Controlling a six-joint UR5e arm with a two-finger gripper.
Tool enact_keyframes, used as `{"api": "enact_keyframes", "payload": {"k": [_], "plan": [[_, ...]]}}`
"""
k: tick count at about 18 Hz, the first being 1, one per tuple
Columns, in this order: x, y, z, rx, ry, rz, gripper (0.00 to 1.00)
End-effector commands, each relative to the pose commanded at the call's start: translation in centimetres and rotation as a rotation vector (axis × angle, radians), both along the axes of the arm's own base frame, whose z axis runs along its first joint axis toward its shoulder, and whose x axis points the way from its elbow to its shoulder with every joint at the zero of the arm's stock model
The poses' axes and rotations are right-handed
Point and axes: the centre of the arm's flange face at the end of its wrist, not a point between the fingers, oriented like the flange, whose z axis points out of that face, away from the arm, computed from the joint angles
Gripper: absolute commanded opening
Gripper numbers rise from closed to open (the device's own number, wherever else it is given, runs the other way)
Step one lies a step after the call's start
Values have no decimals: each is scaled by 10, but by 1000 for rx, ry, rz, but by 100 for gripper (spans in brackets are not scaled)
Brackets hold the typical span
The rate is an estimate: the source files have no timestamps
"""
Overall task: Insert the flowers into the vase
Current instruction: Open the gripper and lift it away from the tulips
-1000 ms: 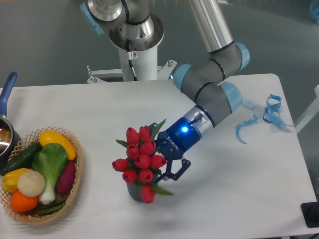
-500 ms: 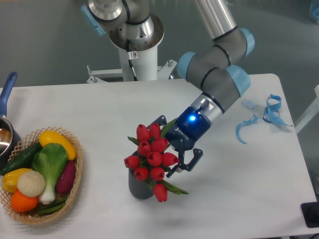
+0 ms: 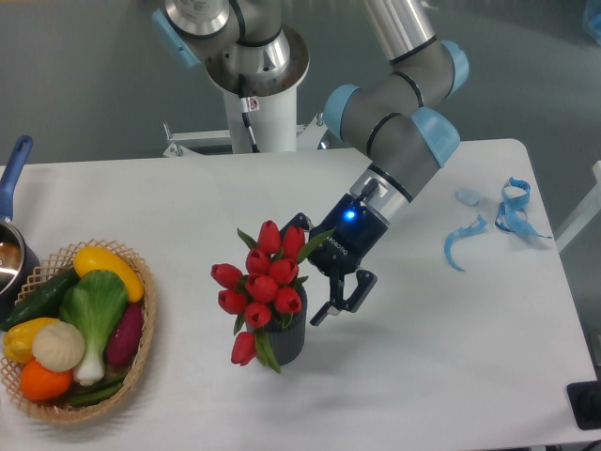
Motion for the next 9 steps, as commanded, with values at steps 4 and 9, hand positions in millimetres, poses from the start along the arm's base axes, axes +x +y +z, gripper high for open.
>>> {"api": "enact_keyframes", "payload": {"k": [4,9], "plan": [[-42,-39,25,-55,195,63,100],[-111,-123,77,-320,479,255,100]]}}
